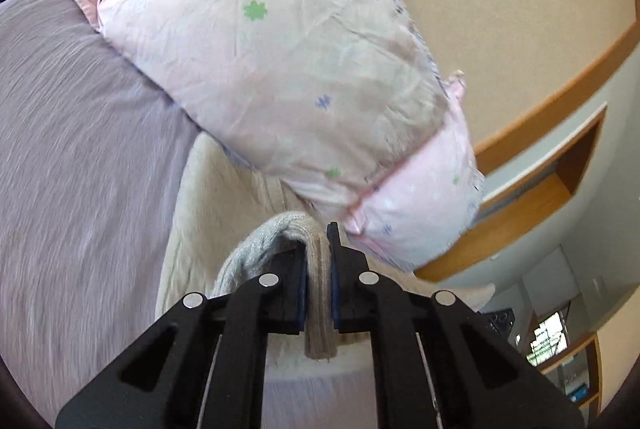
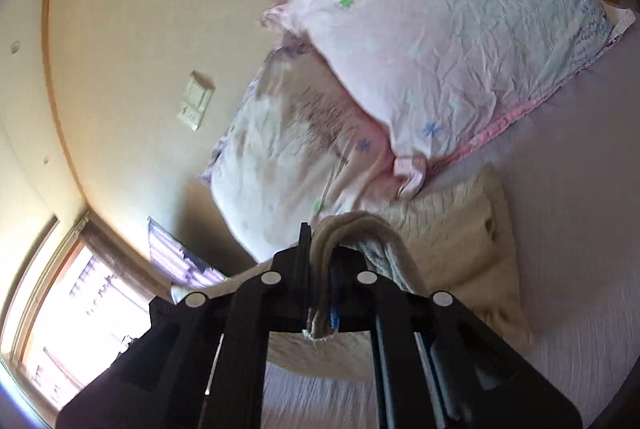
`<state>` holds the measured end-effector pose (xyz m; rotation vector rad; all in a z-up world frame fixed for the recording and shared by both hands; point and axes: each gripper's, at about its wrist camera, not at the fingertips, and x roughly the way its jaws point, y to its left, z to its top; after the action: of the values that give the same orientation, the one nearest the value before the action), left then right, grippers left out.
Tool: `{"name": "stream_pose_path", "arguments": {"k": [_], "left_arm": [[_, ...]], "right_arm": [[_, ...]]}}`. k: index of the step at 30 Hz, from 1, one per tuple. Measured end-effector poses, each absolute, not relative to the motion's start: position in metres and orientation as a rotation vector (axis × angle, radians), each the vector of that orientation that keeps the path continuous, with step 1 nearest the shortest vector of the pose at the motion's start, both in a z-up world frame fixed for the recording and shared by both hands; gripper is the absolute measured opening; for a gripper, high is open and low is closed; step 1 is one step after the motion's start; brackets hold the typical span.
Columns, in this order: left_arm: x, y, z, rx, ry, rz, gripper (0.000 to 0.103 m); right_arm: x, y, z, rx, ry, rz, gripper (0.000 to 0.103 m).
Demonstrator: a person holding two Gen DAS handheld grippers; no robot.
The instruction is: Fold small clothes
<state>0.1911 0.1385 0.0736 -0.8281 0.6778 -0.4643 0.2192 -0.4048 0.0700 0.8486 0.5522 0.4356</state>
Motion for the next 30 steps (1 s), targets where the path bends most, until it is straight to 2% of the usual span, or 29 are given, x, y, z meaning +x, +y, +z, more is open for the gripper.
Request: {"name": "stream_pose_path", "arguments": {"k": [4,5,6,7,9,10,11,12,13,15,18,20,23,26,27,28,30], "left_arm": [[0.269,0.123,0.035,-0.832,0.789,-0.329,0.008],[0.278,0.121,0.022,-0.86,0.83,-0.31,0.008],[0.282,0.121,0.012,-0.895,0.86,-0.303,0.008],[0.283,0.122,0.007,-0.925,0.873,-0.304,0.008],[0.279,0.125,0.011,-0.921,0.868,-0.318,0.013],[0.274,0.129,0.017,-0.906,0.858,-0.327,0.032],[0.266,0.133,0.024,-0.887,0.844,-0.335,0.07],[0.259,0.138,0.034,-0.862,0.818,-0.325,0.085],[0.248,0.143,0.043,-0.823,0.783,-0.296,0.091],[0.241,0.148,0.049,-0.747,0.803,-0.292,0.09],[0.234,0.152,0.033,-0.711,0.906,-0.274,0.073],[0.234,0.148,0.017,-0.717,0.97,-0.276,0.059],[0.232,0.139,-0.003,-0.751,1.025,-0.328,0.046],[0.228,0.127,-0.006,-0.745,0.999,-0.329,0.045],[0.227,0.126,-0.008,-0.774,0.993,-0.329,0.041],[0.227,0.128,-0.014,-0.833,0.995,-0.338,0.021],[0.224,0.128,-0.019,-0.934,0.979,-0.334,0.019]], "right_arm": [[0.288,-0.404,0.009,0.908,0.744,0.202,0.009],[0.293,-0.405,0.0,0.915,0.78,0.148,0.016],[0.291,-0.409,-0.005,0.931,0.781,0.12,0.03],[0.292,-0.415,-0.003,0.951,0.749,0.117,0.04],[0.281,-0.428,0.014,0.913,0.668,0.027,0.087],[0.272,-0.432,0.024,0.886,0.611,0.007,0.092],[0.266,-0.435,0.032,0.86,0.573,0.025,0.093],[0.261,-0.435,0.039,0.835,0.561,0.052,0.093],[0.256,-0.434,0.045,0.81,0.561,0.077,0.093],[0.246,-0.428,0.048,0.768,0.571,0.126,0.095],[0.236,-0.414,0.044,0.732,0.617,0.19,0.095],[0.232,-0.404,0.04,0.737,0.647,0.225,0.095],[0.227,-0.393,0.037,0.726,0.681,0.255,0.095],[0.221,-0.39,0.036,0.699,0.689,0.265,0.095],[0.218,-0.392,0.036,0.698,0.69,0.272,0.095],[0.215,-0.393,0.035,0.699,0.691,0.277,0.095],[0.209,-0.397,0.035,0.702,0.691,0.286,0.095]]}}
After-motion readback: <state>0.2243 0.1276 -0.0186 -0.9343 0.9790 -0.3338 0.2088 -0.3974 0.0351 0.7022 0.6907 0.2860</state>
